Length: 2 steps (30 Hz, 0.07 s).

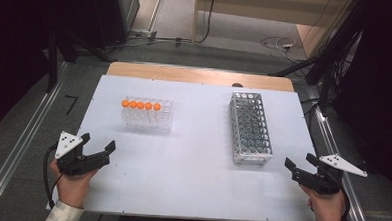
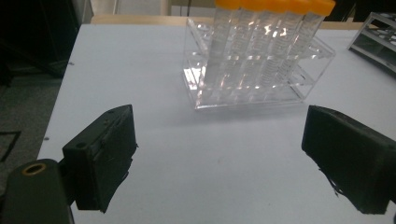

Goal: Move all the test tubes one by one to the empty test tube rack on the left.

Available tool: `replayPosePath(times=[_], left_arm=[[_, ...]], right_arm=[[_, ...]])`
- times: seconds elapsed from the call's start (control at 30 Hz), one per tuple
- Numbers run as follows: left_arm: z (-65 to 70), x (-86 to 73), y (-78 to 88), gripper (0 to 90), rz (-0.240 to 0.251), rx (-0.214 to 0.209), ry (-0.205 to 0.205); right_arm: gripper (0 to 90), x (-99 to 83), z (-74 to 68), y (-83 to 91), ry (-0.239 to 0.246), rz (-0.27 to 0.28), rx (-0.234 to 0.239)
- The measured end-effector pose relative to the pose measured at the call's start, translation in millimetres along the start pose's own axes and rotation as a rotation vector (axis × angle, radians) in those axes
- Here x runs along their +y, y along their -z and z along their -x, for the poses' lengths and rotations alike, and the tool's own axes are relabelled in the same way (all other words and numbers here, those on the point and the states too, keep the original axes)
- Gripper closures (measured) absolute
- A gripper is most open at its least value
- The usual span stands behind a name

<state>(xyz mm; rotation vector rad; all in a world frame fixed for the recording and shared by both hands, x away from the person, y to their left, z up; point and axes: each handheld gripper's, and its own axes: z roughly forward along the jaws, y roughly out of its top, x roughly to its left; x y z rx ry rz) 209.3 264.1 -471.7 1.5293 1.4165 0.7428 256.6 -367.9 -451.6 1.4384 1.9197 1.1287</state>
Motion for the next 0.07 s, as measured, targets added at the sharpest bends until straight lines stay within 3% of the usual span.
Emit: replayPosePath(times=[0.07], left_arm=[[-2.8, -3.4, -0.7, 10.6, -0.010, 0.012, -0.003]], right_arm=[[12.8, -2.5, 1.0, -1.3, 0.004, -0.005, -0.023]])
